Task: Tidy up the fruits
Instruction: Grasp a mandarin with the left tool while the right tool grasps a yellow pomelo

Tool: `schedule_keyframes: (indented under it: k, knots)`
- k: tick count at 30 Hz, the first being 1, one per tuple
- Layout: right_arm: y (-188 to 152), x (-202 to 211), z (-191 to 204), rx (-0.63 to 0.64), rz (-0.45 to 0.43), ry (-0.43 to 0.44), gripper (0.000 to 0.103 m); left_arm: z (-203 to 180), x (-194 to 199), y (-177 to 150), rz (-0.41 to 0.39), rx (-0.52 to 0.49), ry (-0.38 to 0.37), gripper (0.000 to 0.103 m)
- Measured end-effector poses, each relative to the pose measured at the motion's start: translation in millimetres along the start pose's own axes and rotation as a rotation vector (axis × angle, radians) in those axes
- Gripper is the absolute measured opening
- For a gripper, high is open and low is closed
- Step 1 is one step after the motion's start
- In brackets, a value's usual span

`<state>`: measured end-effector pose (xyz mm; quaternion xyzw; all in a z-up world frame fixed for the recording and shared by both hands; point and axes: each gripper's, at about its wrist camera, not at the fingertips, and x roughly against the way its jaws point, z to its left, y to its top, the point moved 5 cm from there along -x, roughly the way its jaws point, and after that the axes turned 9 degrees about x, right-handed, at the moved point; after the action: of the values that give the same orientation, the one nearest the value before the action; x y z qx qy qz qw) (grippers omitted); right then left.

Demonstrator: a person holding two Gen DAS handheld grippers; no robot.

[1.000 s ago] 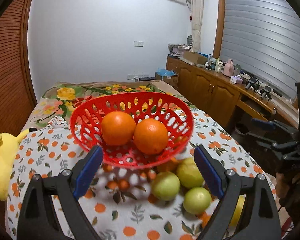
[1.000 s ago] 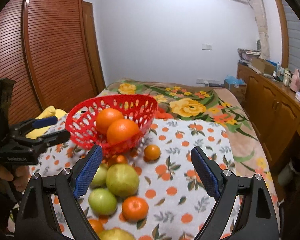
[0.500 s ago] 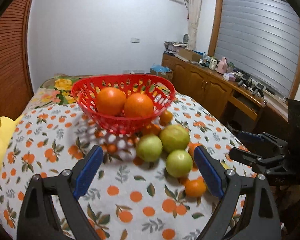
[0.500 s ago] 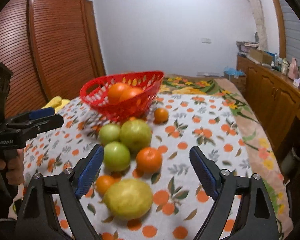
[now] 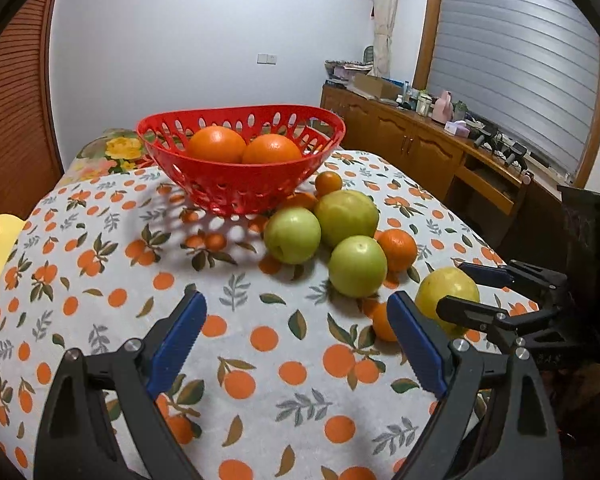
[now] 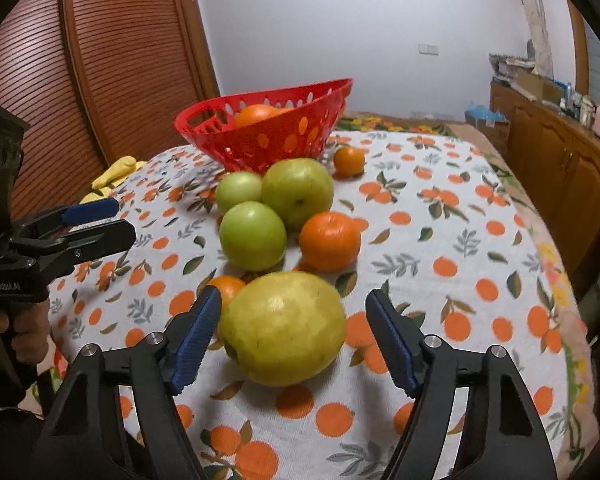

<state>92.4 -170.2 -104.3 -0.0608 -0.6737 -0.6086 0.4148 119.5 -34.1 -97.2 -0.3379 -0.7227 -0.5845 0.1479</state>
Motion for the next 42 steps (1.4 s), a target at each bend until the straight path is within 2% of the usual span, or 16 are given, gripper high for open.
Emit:
schedule_keyframes:
  k: [11,12,19,28,33,36,38,42]
  knots:
    - [-7.4,-8.5,4.1,-0.015,0.034,0.020,0.072,-9.4,-7.0,-9.0,0.031,0.005,-0.030,0.092]
    - [-8.1,-9.0,3.4,-0.019,0.035,0.021,0.070,-9.4,-7.8,-9.5,0.033,0.004,-0.029,0.092]
    - [-8.6,-6.7,-0.5,-0.032,0.026,0.037,0.069,-11.9,-17.2,-13.0,0.062,0.013,-0.049,0.092]
    - [-9.3,5.4,-22.5,-0.037,0.008,-0.005,0.068,-30.2,-37.7,-9.5,0.102,-0.010,-0.095,0.092]
    - [-9.5,13.7,-34.5,-0.031,-0.005,-0.041,0.068,-41.2,-44.5,-14.9,0.136,-0.022,-0.134,0.084]
    - [-11.0,16.3,-39.3,-0.034,-0.006,-0.052,0.068,-48.0,-48.0,-18.1,0.158,-0.031,-0.154,0.077]
    - [-12.1,16.4,-41.3,-0.038,-0.005,-0.053,0.068,-51.1,-50.3,-20.2,0.175,-0.031,-0.168,0.064]
    - [-14.9,14.4,-43.7,-0.046,0.001,-0.051,0.068,-55.8,-55.2,-21.8,0.195,-0.025,-0.186,0.056]
